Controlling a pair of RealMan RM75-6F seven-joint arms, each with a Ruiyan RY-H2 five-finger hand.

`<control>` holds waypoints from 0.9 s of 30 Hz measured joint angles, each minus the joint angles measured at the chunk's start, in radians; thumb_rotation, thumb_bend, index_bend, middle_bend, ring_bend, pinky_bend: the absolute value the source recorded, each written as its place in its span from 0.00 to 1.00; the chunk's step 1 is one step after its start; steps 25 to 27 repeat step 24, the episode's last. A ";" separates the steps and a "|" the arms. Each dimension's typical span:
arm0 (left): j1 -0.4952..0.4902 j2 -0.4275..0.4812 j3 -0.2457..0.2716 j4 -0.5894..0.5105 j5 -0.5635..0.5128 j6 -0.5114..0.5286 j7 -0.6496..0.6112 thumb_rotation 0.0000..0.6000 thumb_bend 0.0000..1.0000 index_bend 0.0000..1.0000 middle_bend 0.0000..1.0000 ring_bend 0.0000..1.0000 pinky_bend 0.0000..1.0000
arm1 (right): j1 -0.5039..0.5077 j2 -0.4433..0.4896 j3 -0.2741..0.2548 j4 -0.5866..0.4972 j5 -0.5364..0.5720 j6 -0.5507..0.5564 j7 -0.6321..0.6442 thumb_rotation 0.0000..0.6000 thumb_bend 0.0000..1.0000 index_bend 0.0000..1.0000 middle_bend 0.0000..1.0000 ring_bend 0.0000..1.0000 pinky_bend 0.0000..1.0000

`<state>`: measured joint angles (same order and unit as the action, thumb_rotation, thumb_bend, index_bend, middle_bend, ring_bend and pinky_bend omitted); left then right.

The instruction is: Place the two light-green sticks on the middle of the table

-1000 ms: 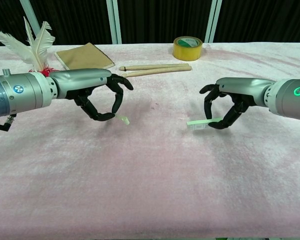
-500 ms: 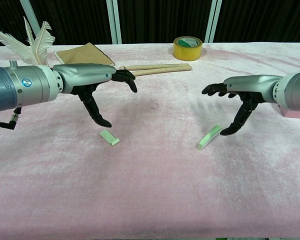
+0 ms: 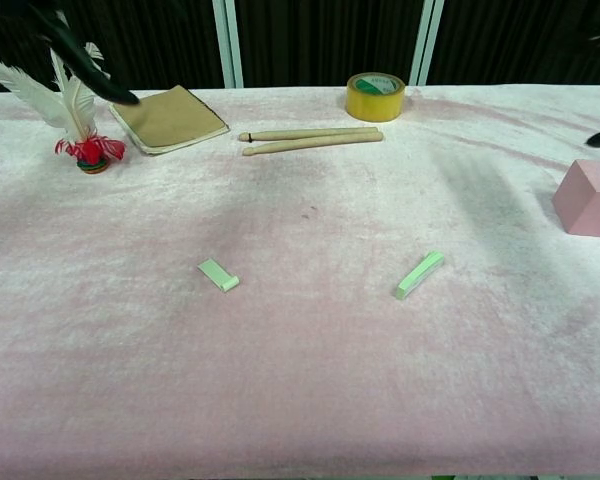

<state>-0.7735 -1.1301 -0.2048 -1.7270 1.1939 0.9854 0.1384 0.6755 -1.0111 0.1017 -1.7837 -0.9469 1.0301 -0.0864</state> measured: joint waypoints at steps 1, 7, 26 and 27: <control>0.026 0.037 0.004 -0.016 0.026 0.023 -0.021 1.00 0.13 0.18 0.00 0.00 0.00 | -0.029 0.018 -0.008 -0.006 -0.041 0.030 0.017 1.00 0.14 0.00 0.00 0.00 0.05; 0.235 0.251 0.093 -0.117 0.233 0.221 -0.124 1.00 0.14 0.17 0.00 0.00 0.00 | -0.243 0.084 -0.092 -0.055 -0.311 0.282 0.073 1.00 0.14 0.00 0.00 0.00 0.05; 0.647 0.170 0.308 0.053 0.411 0.581 -0.289 1.00 0.15 0.17 0.00 0.00 0.00 | -0.552 -0.030 -0.210 -0.035 -0.544 0.567 -0.006 1.00 0.14 0.00 0.00 0.00 0.05; 0.647 0.170 0.308 0.053 0.411 0.581 -0.289 1.00 0.15 0.17 0.00 0.00 0.00 | -0.552 -0.030 -0.210 -0.035 -0.544 0.567 -0.006 1.00 0.14 0.00 0.00 0.00 0.05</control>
